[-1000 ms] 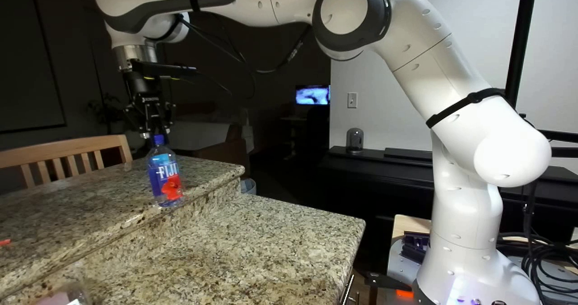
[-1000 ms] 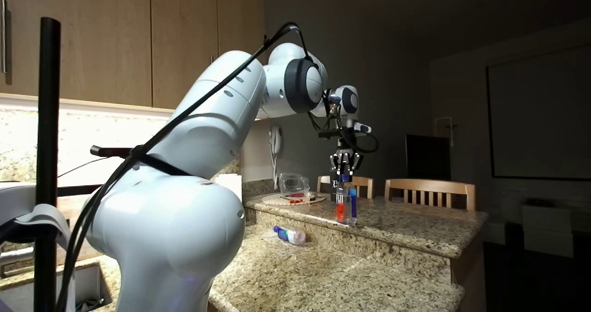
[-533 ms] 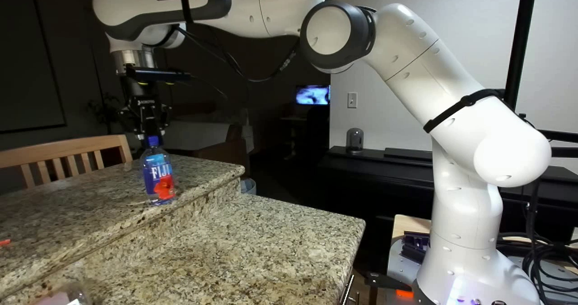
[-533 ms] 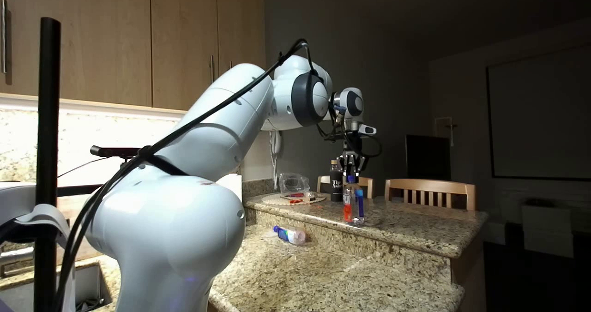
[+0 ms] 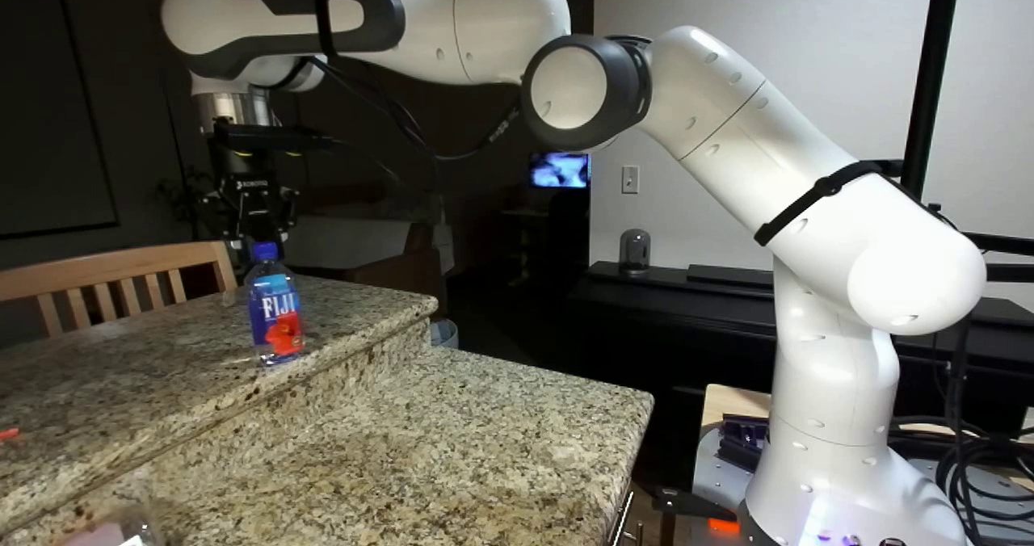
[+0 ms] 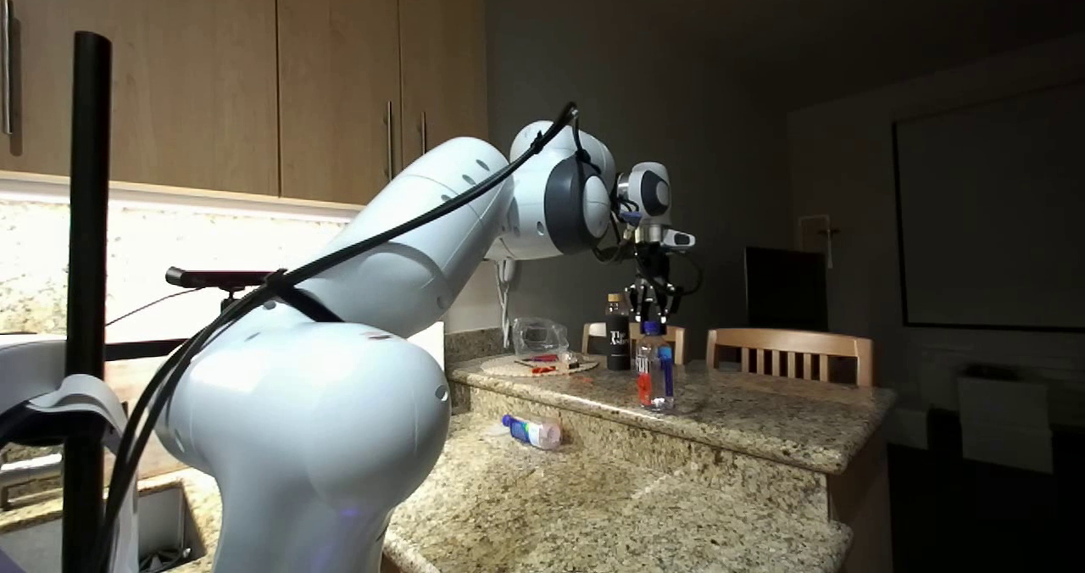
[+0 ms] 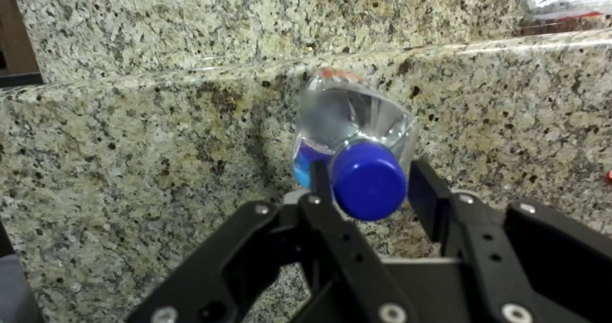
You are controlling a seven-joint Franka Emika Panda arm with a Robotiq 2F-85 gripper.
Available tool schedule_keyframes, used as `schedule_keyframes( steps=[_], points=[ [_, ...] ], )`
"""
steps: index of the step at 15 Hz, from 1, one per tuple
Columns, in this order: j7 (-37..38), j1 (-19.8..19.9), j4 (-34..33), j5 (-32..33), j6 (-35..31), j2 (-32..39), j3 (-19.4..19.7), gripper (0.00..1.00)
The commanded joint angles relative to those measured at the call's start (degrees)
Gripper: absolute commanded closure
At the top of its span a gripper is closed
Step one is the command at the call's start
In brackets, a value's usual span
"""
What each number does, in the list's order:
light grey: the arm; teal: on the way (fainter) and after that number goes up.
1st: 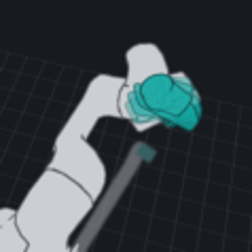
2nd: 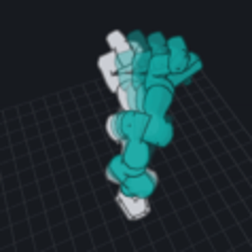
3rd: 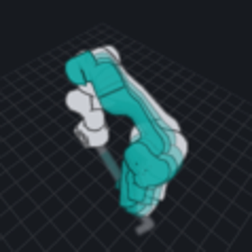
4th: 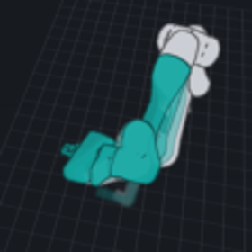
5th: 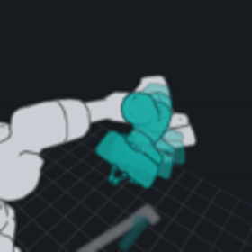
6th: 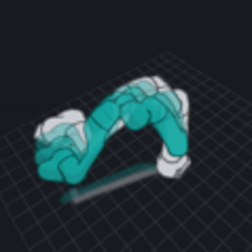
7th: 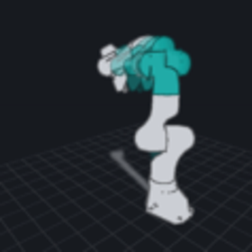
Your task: Pick the blue bottle and put it a step up on the counter
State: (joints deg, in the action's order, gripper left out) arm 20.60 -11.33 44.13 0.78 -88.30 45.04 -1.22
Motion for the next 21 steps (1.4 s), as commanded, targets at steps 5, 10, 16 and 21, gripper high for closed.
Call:
schedule_keyframes(
  steps=[5,10,16,21],
  points=[
    [2.99,0.05,-5.13,-0.42,2.74,2.53,0.19,0.00],
    [4.58,0.25,-5.69,-0.92,6.60,0.43,-0.07,0.00],
    [2.40,1.07,-3.95,-2.78,13.89,-4.30,-1.14,0.00],
    [2.44,1.88,-0.57,-4.57,20.62,-8.12,-1.06,0.00]
  ],
)
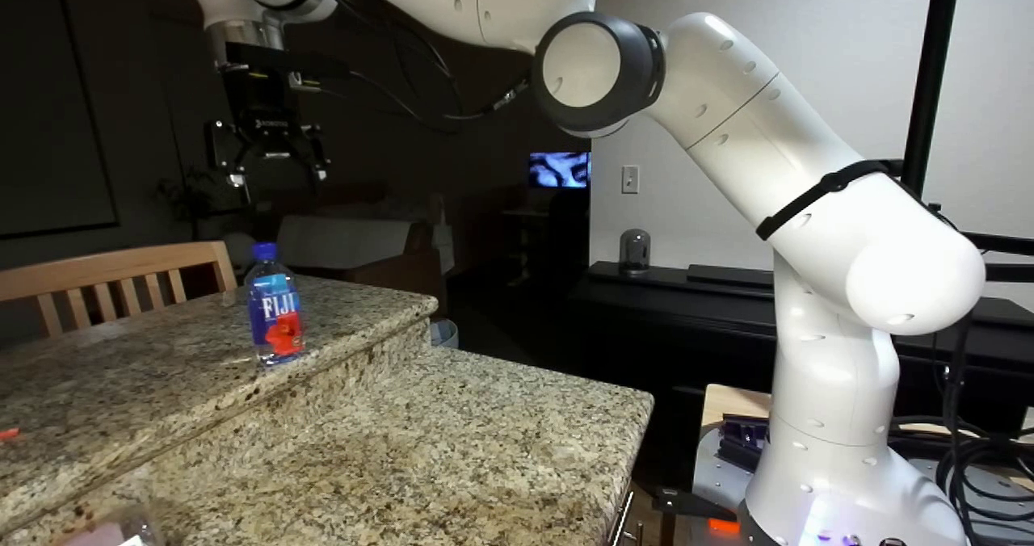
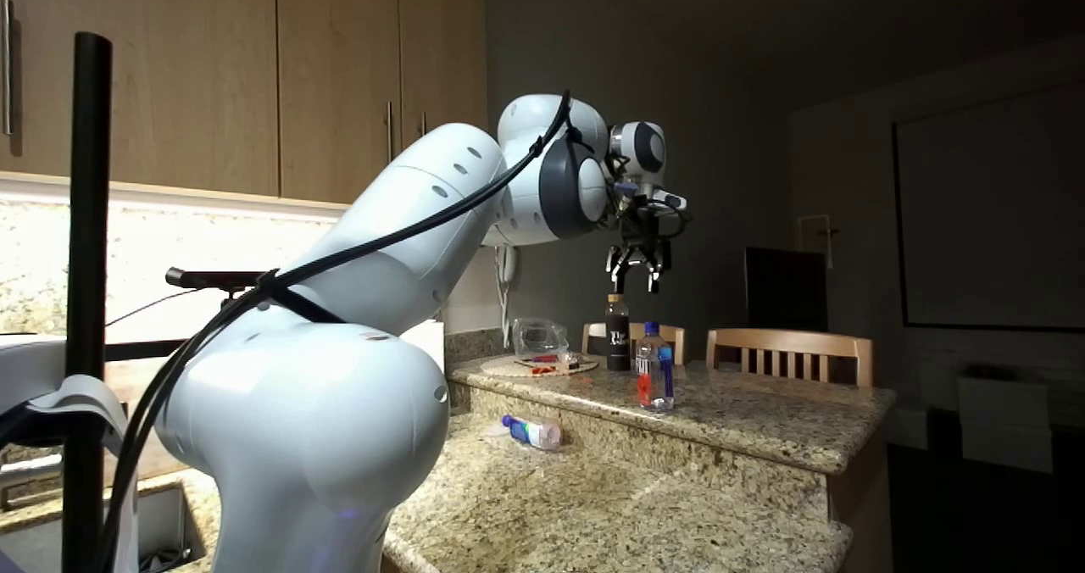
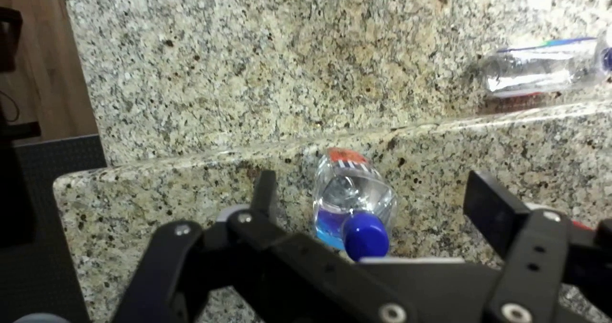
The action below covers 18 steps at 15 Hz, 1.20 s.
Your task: Pick the blue bottle and put it a step up on the counter
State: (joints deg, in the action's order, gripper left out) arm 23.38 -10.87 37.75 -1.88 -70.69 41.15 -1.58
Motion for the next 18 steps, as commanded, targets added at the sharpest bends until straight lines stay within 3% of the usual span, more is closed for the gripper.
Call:
schedule_keyframes(
  steps=[1,9,14,18],
  points=[
    [-0.20,1.68,7.25,-2.37,4.14,-5.08,-0.68,0.00],
    [-0.35,3.23,25.97,-6.13,1.15,-15.19,0.01,0.00],
    [0.76,1.31,37.71,-2.27,-2.08,-22.48,0.74,0.00],
    [3.10,-0.46,48.07,3.91,-10.55,-28.45,0.91,0.00]
  ],
)
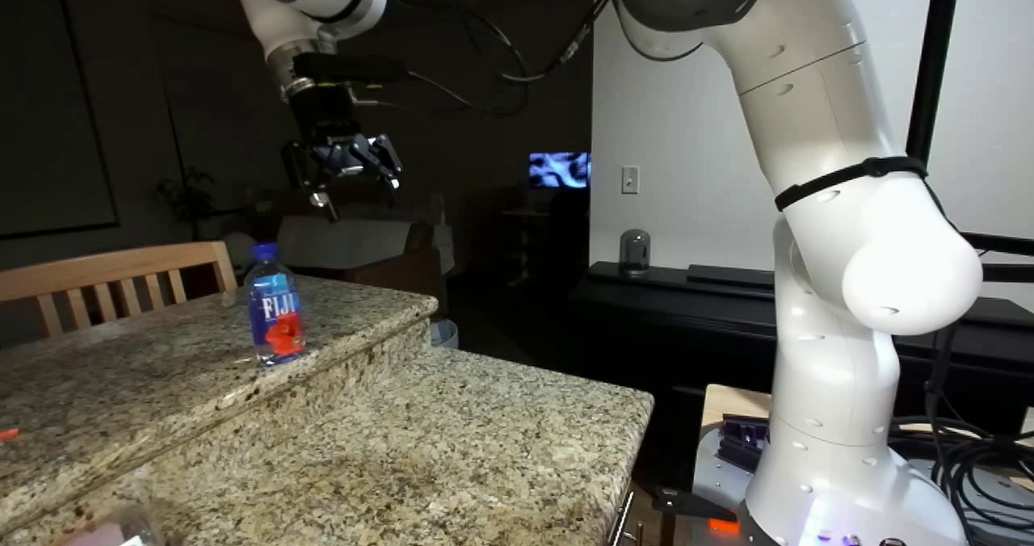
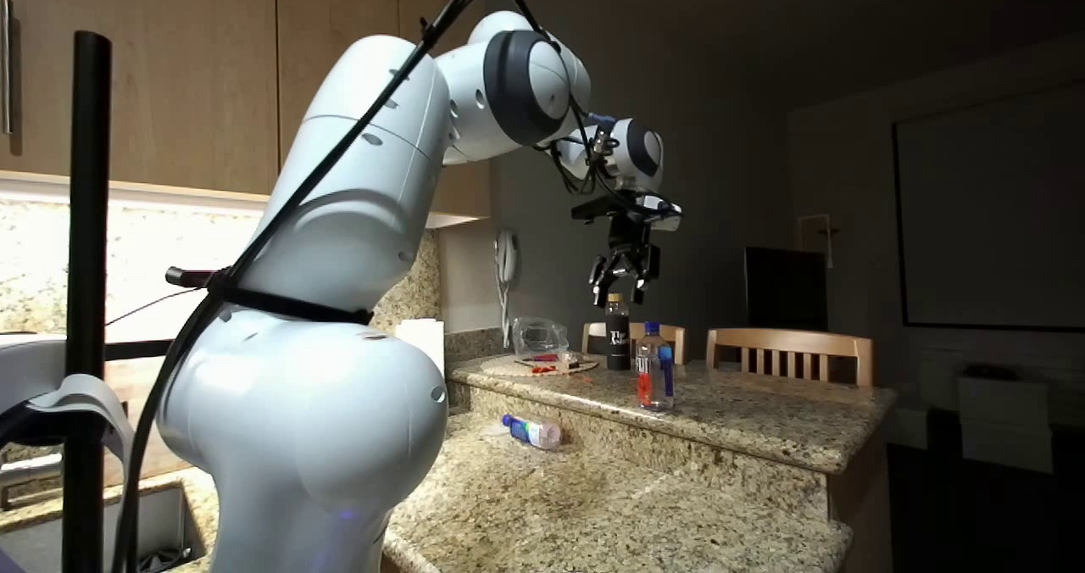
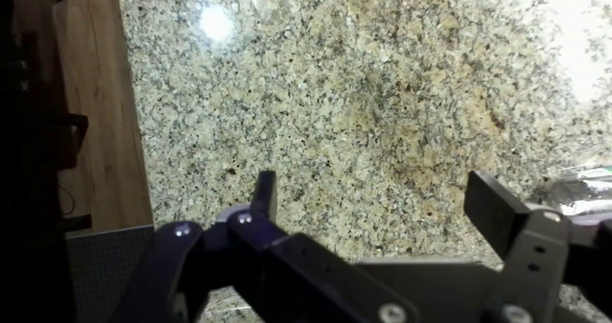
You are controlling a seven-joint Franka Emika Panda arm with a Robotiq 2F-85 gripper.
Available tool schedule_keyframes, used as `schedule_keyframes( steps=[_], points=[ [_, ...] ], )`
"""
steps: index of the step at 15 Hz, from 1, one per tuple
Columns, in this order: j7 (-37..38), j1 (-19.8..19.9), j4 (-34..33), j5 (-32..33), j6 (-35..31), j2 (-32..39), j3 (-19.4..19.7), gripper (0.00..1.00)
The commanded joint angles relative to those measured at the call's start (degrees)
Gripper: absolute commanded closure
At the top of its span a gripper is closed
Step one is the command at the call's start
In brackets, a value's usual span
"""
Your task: Pick the blue bottle and put it a step up on the counter
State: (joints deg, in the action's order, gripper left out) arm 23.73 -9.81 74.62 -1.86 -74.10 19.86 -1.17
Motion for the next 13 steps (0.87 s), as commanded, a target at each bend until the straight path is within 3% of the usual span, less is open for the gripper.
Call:
schedule_keyframes(
  steps=[1,8,9,13],
  points=[
    [2.86,-1.32,13.91,5.08,-7.97,-10.86,0.65,0.00],
    [2.72,2.89,31.89,0.16,-17.33,-24.91,-0.22,0.00],
    [2.54,2.42,23.26,2.47,-13.36,-18.39,-1.20,0.00],
    [2.44,3.77,29.37,1.29,-15.23,-23.31,-1.25,0.00]
  ],
)
